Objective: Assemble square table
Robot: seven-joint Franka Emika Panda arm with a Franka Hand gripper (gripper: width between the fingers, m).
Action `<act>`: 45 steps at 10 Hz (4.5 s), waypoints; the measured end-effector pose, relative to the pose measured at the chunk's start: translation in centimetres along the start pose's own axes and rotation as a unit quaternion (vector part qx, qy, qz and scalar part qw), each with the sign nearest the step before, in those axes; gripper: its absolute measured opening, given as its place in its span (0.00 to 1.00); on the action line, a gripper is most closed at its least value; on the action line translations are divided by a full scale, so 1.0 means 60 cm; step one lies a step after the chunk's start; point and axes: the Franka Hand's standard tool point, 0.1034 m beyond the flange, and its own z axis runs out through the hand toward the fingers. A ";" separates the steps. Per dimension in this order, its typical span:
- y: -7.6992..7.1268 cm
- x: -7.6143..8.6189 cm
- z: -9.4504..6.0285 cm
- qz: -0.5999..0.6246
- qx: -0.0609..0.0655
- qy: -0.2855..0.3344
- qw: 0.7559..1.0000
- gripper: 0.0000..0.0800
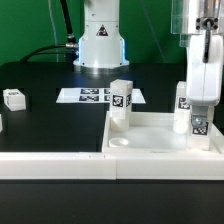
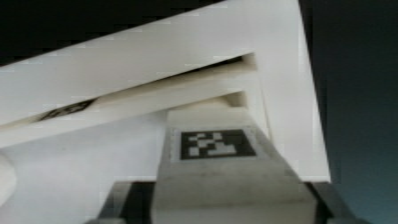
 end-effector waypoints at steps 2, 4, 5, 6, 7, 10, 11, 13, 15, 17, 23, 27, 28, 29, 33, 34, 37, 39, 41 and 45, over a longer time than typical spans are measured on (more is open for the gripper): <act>0.000 0.000 0.000 -0.002 0.001 0.000 1.000 0.49; 0.000 -0.003 -0.003 -0.043 0.002 0.001 0.999 0.76; 0.000 -0.010 -0.015 -0.047 0.005 -0.004 0.999 0.76; -0.002 -0.012 -0.040 -0.066 0.011 -0.012 0.998 0.80; -0.001 -0.002 -0.063 -0.077 0.014 -0.016 0.997 0.81; -0.028 0.027 -0.099 -0.079 0.028 -0.021 0.996 0.81; -0.027 0.026 -0.097 -0.080 0.027 -0.021 0.996 0.81; -0.027 0.027 -0.097 -0.080 0.027 -0.021 0.996 0.81; -0.026 0.027 -0.096 -0.080 0.026 -0.020 0.996 0.81; -0.026 0.027 -0.096 -0.080 0.026 -0.020 0.996 0.81; -0.011 0.143 -0.161 -0.252 0.064 -0.021 0.965 0.81; -0.007 0.142 -0.148 -0.395 0.061 -0.007 0.917 0.81; -0.007 0.142 -0.148 -0.414 0.062 -0.006 0.908 0.81; -0.007 0.147 -0.147 -0.462 0.065 0.000 0.884 0.81; 0.049 0.255 -0.123 -0.632 0.060 0.026 0.772 0.81; 0.054 0.274 -0.118 -0.653 0.057 0.033 0.754 0.81; 0.054 0.286 -0.112 -0.718 0.050 0.045 0.693 0.81; 0.054 0.287 -0.112 -0.752 0.047 0.048 0.656 0.81; 0.056 0.299 -0.111 -0.800 0.039 0.052 0.597 0.81; 0.089 0.441 -0.087 -0.886 -0.022 0.010 0.464 0.81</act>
Offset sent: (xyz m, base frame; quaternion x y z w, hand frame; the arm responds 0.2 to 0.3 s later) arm -0.0096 0.0008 0.0064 -0.0207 0.0285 -0.1203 0.9921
